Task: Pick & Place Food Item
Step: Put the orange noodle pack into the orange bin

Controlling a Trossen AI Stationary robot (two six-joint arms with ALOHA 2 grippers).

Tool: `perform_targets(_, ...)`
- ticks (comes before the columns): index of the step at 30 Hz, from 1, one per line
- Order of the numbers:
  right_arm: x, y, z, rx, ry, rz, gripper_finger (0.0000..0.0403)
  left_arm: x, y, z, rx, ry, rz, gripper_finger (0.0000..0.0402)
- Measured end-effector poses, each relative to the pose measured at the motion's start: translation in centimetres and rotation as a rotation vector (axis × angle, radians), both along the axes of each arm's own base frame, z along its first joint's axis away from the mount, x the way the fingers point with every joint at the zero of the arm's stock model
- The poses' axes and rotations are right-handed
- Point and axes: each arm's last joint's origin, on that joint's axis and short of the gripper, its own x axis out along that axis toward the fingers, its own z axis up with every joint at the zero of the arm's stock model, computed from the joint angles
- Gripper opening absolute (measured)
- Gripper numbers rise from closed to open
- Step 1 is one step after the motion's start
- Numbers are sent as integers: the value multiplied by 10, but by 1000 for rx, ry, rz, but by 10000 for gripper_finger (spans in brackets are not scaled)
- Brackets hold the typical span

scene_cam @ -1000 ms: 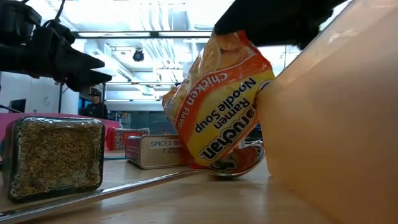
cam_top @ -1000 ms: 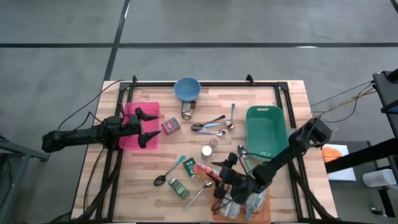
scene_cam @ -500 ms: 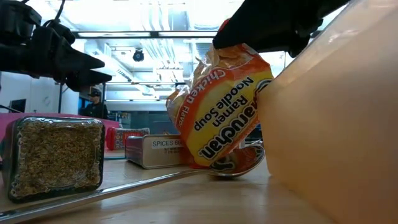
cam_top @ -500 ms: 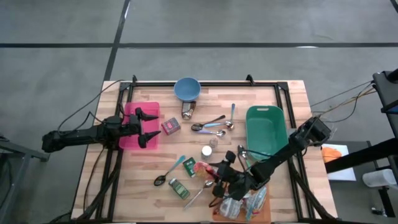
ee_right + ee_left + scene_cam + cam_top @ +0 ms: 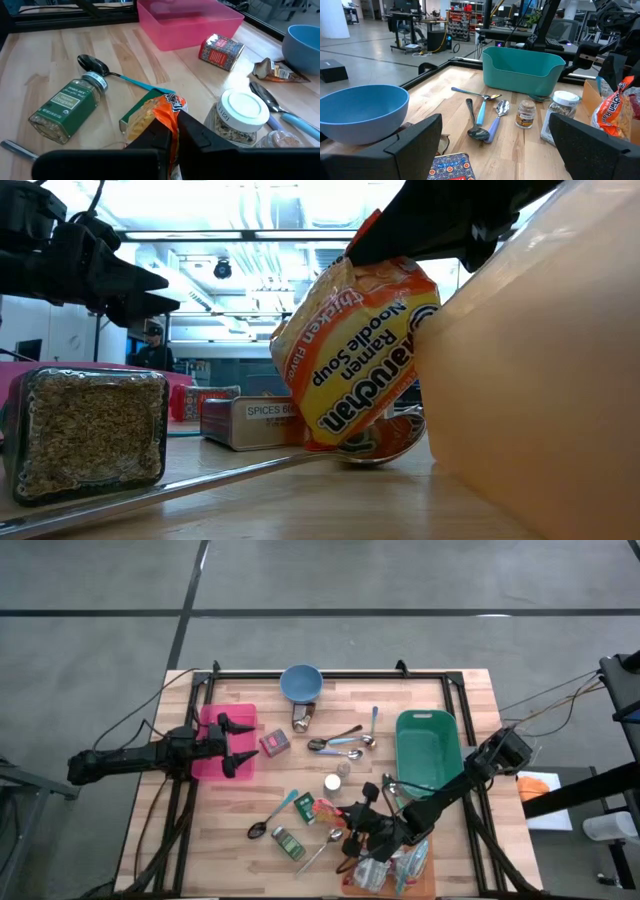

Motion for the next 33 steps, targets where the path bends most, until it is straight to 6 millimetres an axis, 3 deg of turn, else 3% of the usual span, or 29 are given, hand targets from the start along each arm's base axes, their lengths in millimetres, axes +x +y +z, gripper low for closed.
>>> perform_targets(5, 1, 1, 14, -44, 1, 43, 12, 0, 0, 0, 0, 0, 0, 372)
perform_targets(12, -3, -1, 59, -79, 7, 92, 12, 0, 0, 0, 0, 1, 0, 372)
perform_targets(23, -18, -2, 125, 24, 247, 321, 12, 0, 0, 0, -1, 6, 0, 372)
perform_targets(28, -29, -6, 139, 81, 412, 335, 12, 0, 0, -1, -1, 7, 0, 372)
perform_targets(33, -39, -11, 133, 132, 551, 297, 12, 0, 0, -1, -1, 7, 0, 372)
